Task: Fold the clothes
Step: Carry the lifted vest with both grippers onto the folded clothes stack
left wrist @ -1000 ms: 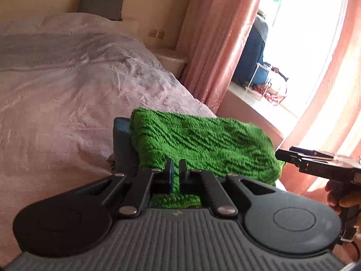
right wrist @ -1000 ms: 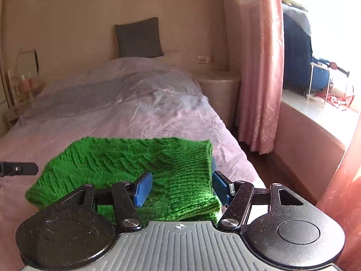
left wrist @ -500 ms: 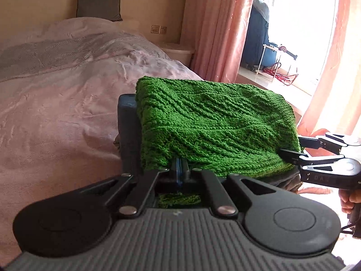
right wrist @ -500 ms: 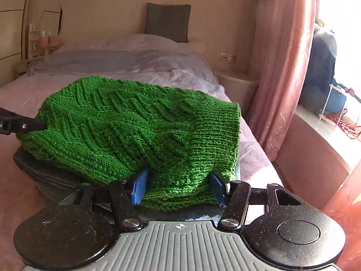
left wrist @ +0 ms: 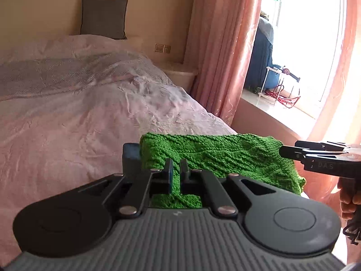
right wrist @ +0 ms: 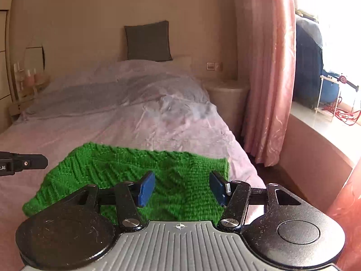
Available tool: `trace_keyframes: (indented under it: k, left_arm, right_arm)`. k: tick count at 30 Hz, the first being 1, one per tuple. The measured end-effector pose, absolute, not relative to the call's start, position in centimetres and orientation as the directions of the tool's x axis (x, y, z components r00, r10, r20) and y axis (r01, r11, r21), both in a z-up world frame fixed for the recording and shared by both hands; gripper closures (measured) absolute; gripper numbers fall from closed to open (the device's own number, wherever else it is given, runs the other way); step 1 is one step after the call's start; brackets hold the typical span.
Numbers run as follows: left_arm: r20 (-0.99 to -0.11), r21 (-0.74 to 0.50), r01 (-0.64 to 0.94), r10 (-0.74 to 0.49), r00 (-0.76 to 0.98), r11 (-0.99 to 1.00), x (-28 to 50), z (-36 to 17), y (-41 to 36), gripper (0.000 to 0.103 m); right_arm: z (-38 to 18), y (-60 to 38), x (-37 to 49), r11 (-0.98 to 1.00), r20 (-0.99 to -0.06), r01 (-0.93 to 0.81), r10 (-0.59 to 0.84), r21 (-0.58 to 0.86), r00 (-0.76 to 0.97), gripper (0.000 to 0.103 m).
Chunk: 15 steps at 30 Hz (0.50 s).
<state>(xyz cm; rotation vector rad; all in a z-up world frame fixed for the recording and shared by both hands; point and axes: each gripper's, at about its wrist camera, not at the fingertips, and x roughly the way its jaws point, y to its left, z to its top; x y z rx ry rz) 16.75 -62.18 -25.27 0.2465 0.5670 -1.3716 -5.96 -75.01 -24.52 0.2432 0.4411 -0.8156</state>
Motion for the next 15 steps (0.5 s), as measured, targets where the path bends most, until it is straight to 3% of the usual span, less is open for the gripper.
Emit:
trace_keyframes:
  k: [3,8,15]
  left_arm:
    - [-0.565,-0.137,0.968,-0.819,0.098,0.211,17.1,-27.2,-63.3,0.100]
    - [-0.563,-0.162,0.960,-0.821,0.099,0.227,17.5,-30.4,-63.0,0.100]
    - [-0.503,-0.190,0.962,-0.861,0.076,0.195,18.9,-26.9,-63.1,0.100]
  right_arm:
    - [-25.5,-75.9,-4.8,0.668,-0.494,0.744,-0.640,0.021,0.588,0.046]
    - [-29.0,-75.8,-4.3,0.670,-0.554,0.738,-0.644,-0.078,0.527,0.046]
    - [-27.8,-76.0,-4.7,0.678,-0.531,0.730,-0.650,-0.084,0.543,0.046]
